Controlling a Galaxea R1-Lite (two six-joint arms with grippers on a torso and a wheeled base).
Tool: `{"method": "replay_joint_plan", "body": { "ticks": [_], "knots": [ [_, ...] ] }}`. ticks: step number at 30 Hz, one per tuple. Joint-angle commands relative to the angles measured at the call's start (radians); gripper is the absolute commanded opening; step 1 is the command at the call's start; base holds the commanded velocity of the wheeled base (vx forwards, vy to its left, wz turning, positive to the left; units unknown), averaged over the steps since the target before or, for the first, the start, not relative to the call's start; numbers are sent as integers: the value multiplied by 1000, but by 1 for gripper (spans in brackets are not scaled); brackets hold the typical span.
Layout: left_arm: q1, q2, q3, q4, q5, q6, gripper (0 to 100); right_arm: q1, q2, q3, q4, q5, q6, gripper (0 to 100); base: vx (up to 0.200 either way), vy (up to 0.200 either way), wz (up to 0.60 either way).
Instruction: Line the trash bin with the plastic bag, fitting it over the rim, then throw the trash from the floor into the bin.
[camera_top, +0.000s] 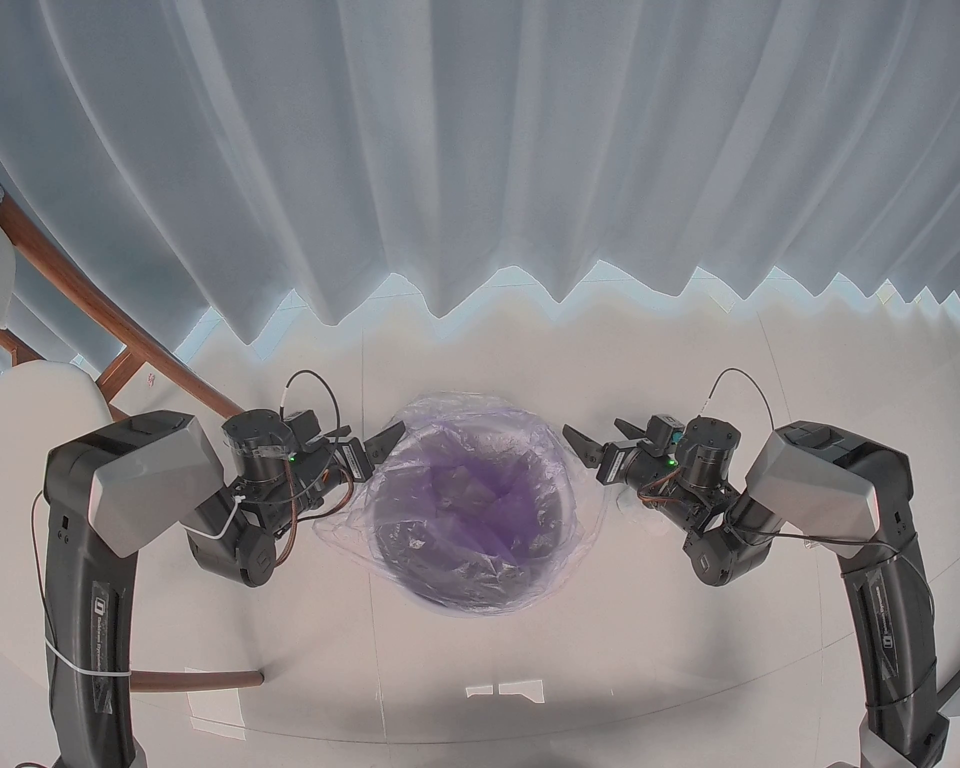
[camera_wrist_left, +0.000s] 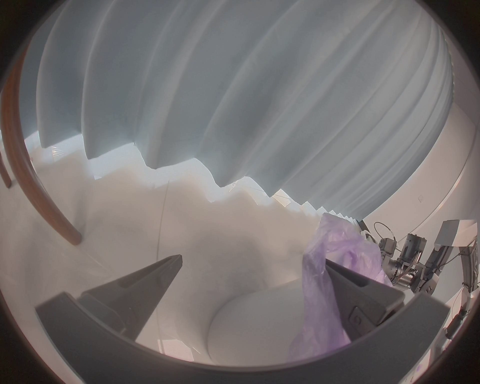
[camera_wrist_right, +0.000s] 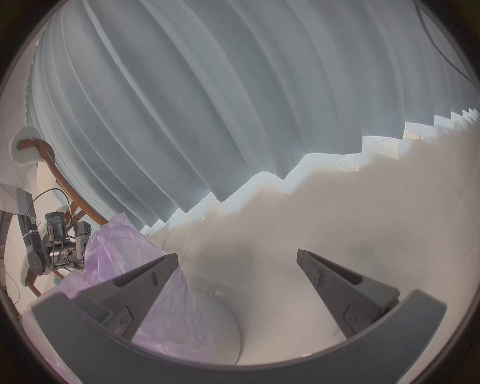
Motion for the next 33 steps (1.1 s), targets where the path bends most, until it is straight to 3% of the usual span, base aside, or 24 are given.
{"method": "replay_joint_plan", "body": {
  "ticks": [1,14,22,26,33],
  "knots": [
    [-5,52,-26,2,1,-6,100,-6,50,-20,1,2,-2,100,0,0,0],
    [18,92,-27,-4,18,-16,100,-7,73,-22,-6,2,-8,100,0,0,0],
    [42,43,68,2,90,-35,100,-30,48,17,-6,-3,-8,100,0,0,0],
    [26,-62,160,2,184,-94,100,-33,-14,89,1,-3,59,100,0,0,0],
    [-34,-238,387,-21,215,-177,100,-26,-108,230,-12,-3,216,100,0,0,0]
  ]
}}
